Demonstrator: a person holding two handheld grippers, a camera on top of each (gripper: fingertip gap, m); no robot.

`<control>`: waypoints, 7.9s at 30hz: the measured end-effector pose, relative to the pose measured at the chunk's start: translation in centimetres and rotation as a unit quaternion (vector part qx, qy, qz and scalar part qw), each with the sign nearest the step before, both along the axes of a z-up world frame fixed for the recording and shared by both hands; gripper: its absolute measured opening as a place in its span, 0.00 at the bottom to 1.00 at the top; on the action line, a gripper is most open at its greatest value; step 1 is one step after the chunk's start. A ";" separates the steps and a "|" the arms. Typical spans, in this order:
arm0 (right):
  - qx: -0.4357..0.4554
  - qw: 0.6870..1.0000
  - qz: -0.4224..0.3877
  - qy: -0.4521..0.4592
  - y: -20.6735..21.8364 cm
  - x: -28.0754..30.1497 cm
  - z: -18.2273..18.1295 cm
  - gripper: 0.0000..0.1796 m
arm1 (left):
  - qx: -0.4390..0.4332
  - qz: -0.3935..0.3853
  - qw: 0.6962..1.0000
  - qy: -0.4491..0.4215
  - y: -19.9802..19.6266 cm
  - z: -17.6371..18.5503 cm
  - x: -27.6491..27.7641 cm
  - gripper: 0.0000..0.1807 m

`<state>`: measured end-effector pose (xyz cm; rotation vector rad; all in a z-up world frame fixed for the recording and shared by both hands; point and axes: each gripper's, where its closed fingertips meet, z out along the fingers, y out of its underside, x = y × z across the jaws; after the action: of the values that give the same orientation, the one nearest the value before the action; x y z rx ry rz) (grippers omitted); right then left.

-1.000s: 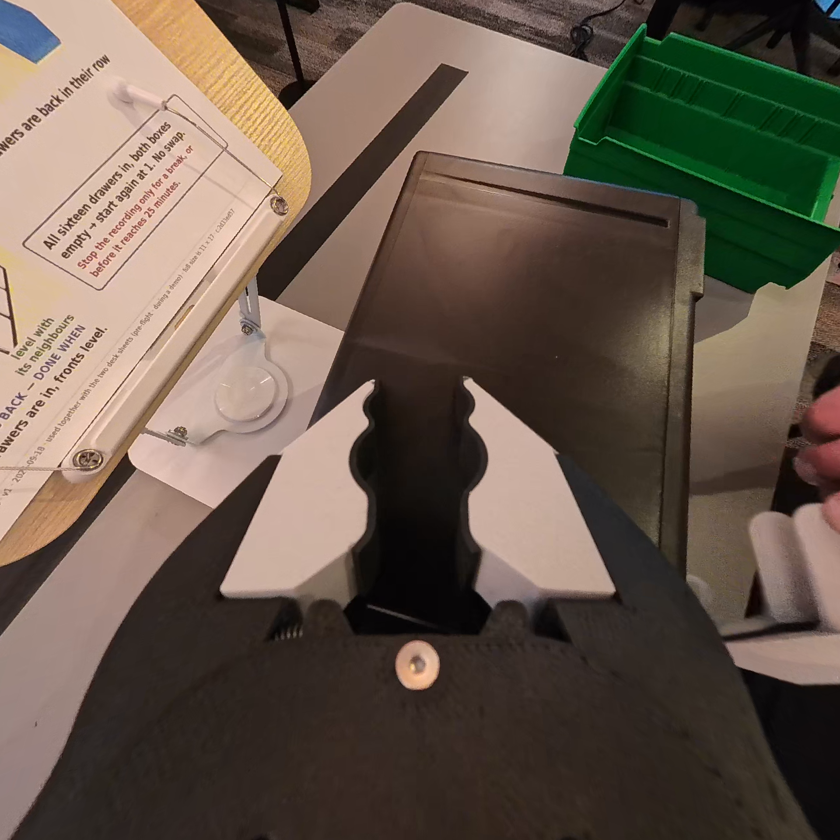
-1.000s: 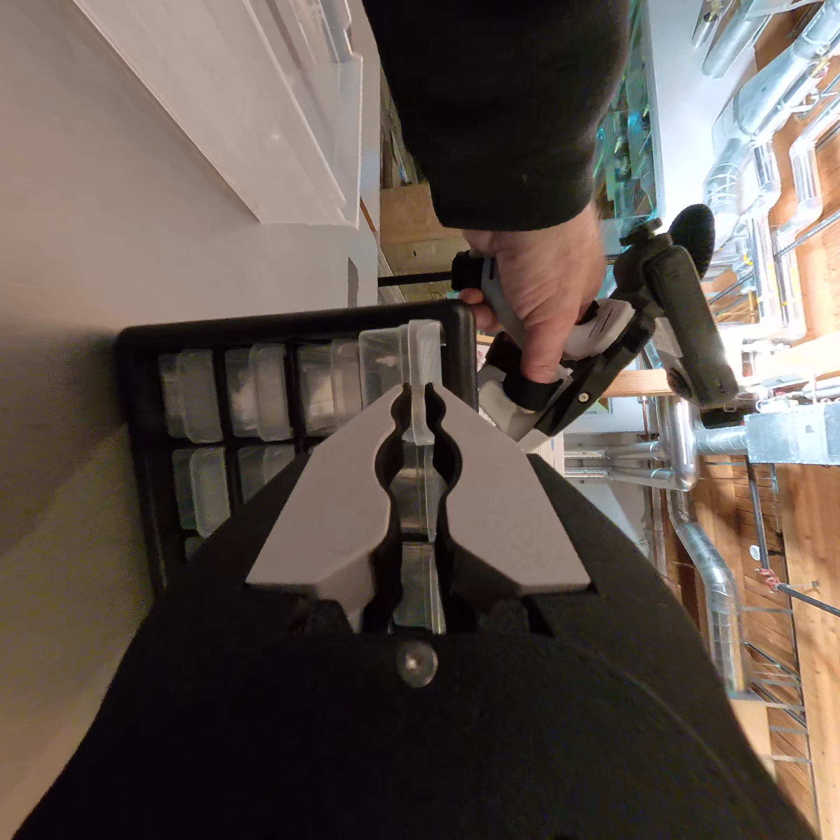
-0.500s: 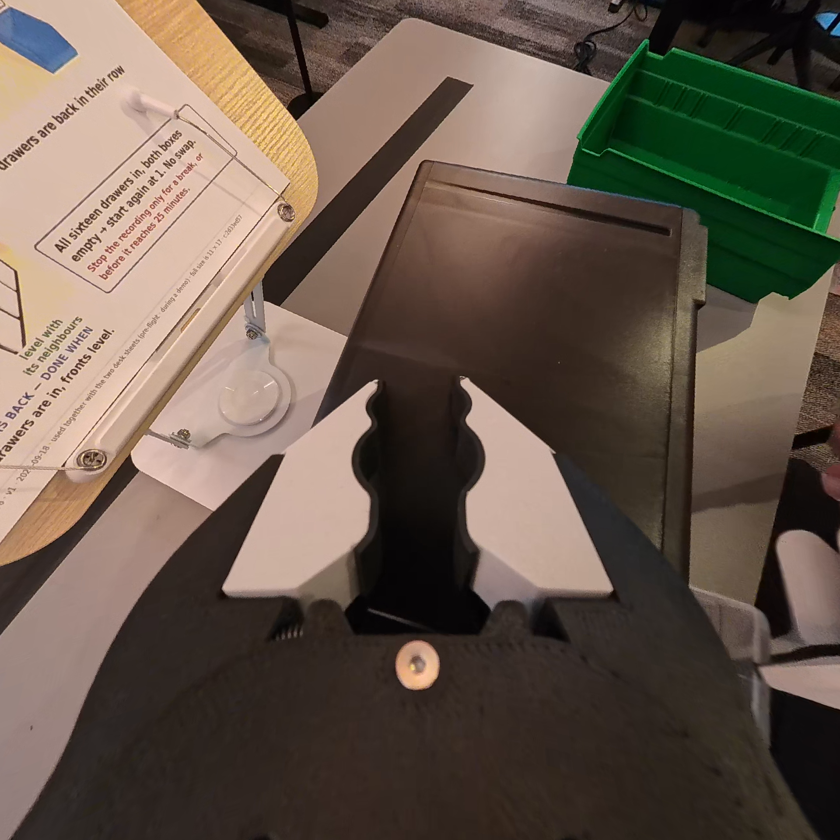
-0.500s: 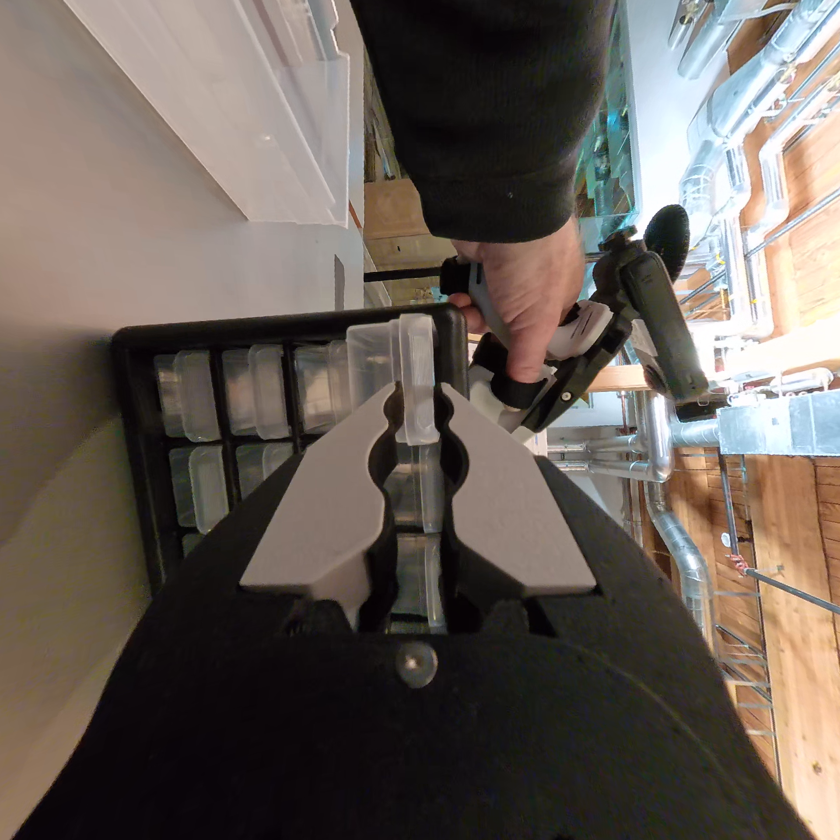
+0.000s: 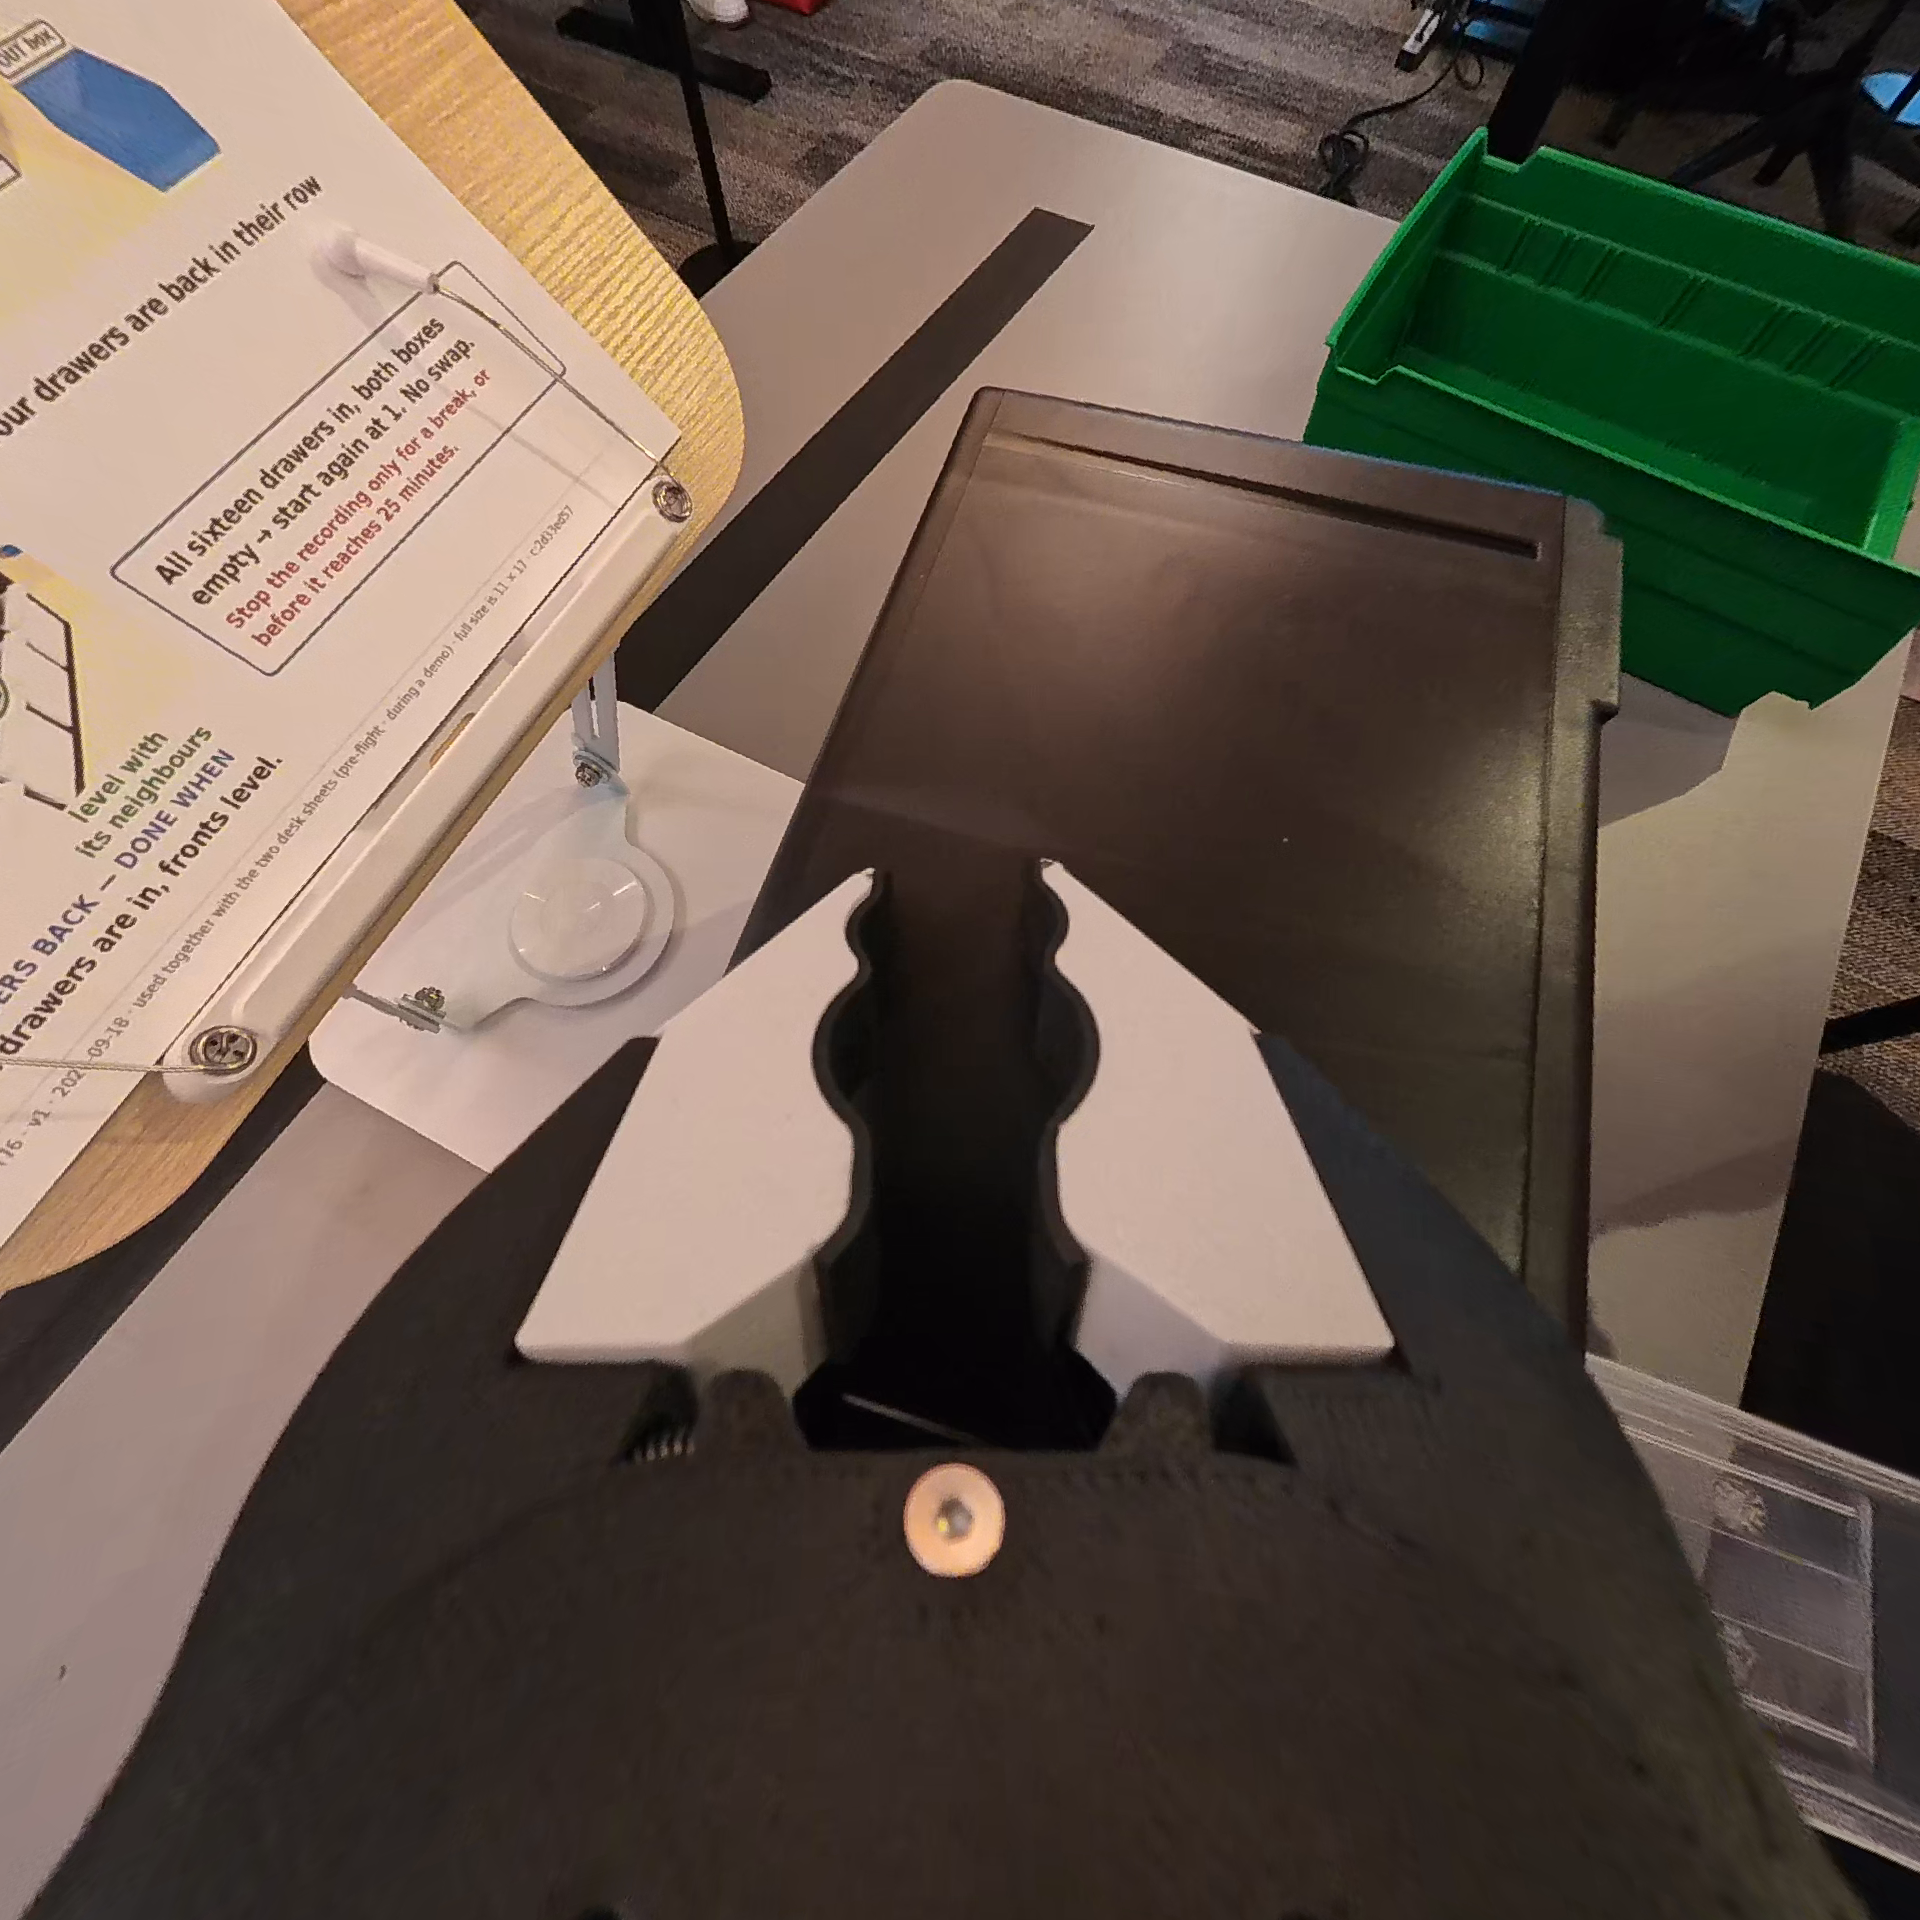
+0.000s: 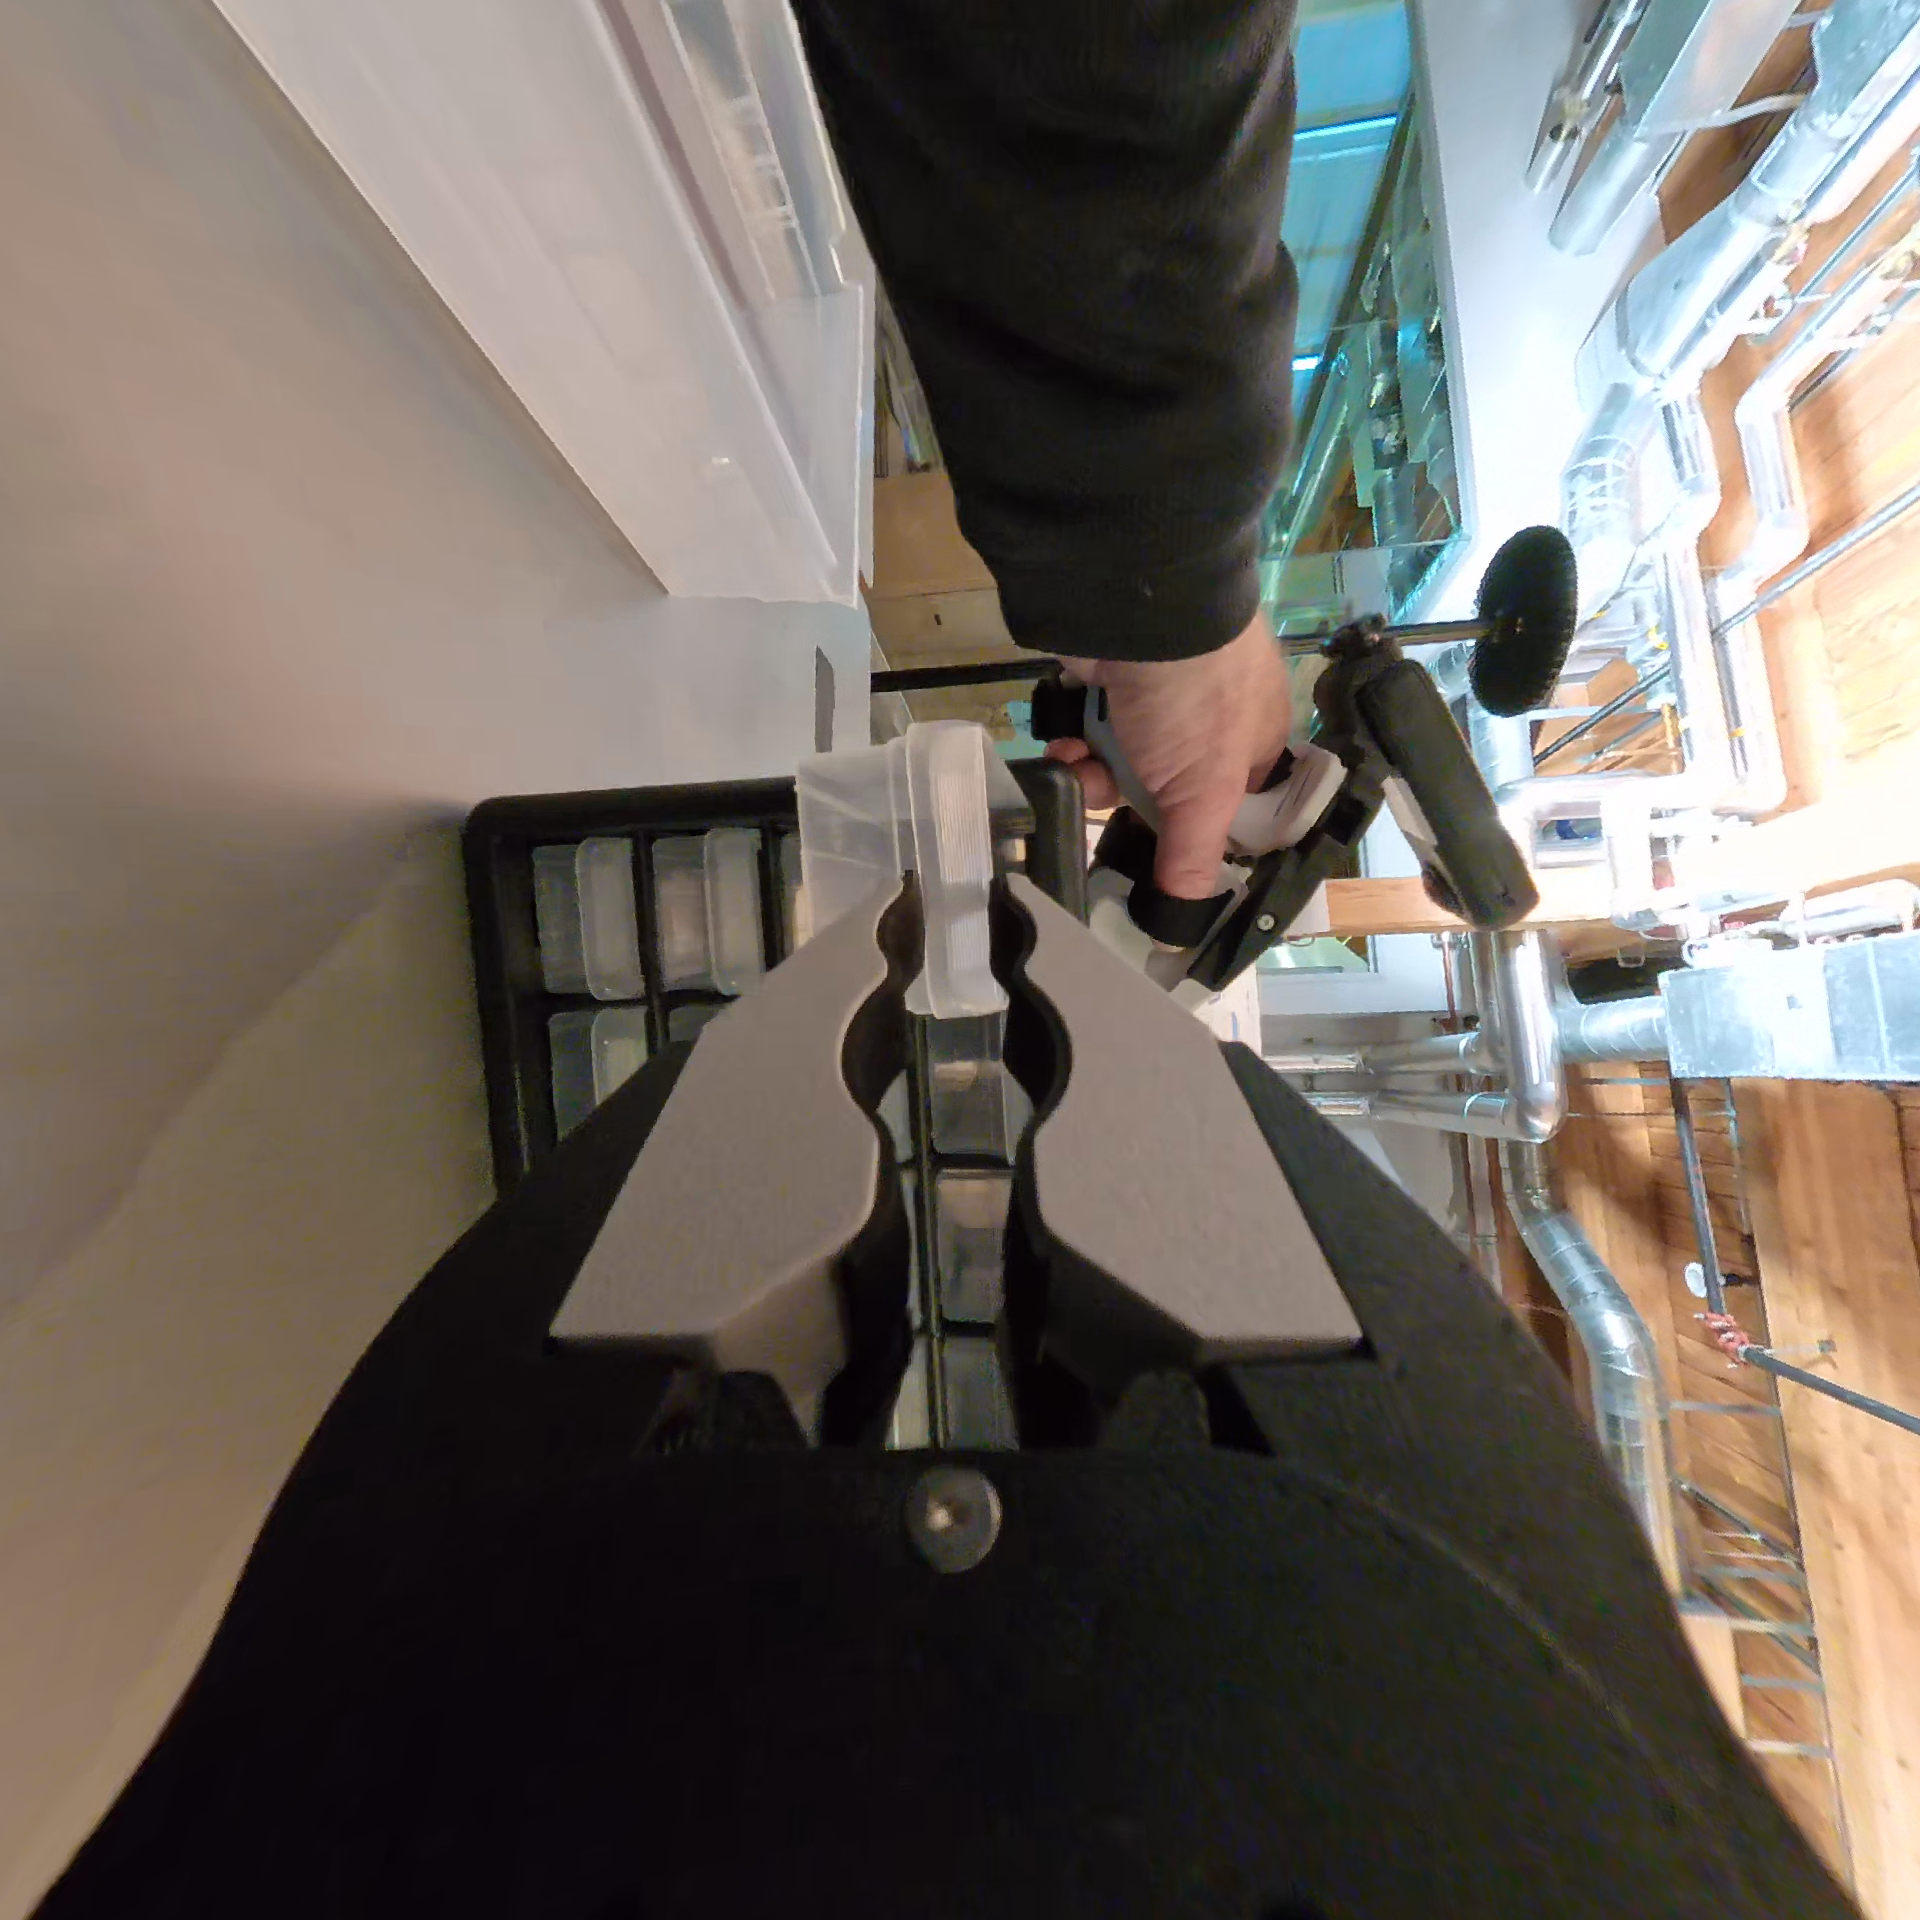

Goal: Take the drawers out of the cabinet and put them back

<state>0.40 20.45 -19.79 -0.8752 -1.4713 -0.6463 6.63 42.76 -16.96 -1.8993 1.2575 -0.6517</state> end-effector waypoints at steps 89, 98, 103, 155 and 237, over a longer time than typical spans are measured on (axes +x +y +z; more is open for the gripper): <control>-0.480 0.758 -0.432 -0.085 5.8 50.1 -5.3 0.34 | 0.010 0.004 1.000 -0.025 0.1 0.4 -0.1 0.09; -0.532 0.703 -0.418 -0.219 7.9 53.8 -16.2 0.35 | 0.011 0.004 1.000 -0.024 0.1 0.4 -0.1 0.09; -0.482 0.714 -0.449 -0.236 10.9 55.7 -17.4 0.39 | 0.011 0.003 1.000 -0.024 0.1 0.4 -0.1 0.08; -0.013 1.000 -0.022 -0.015 8.0 0.1 -4.4 0.04 | 0.012 0.000 0.999 -0.029 0.1 0.4 0.2 0.06; -0.643 0.666 -0.347 0.152 1.1 21.1 -18.5 0.36 | 0.015 0.002 0.999 -0.037 0.1 0.6 0.2 0.05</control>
<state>21.50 21.59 -38.31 -2.5923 -1.0839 0.1969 6.79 42.84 -16.40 -1.8356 1.2089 -0.6907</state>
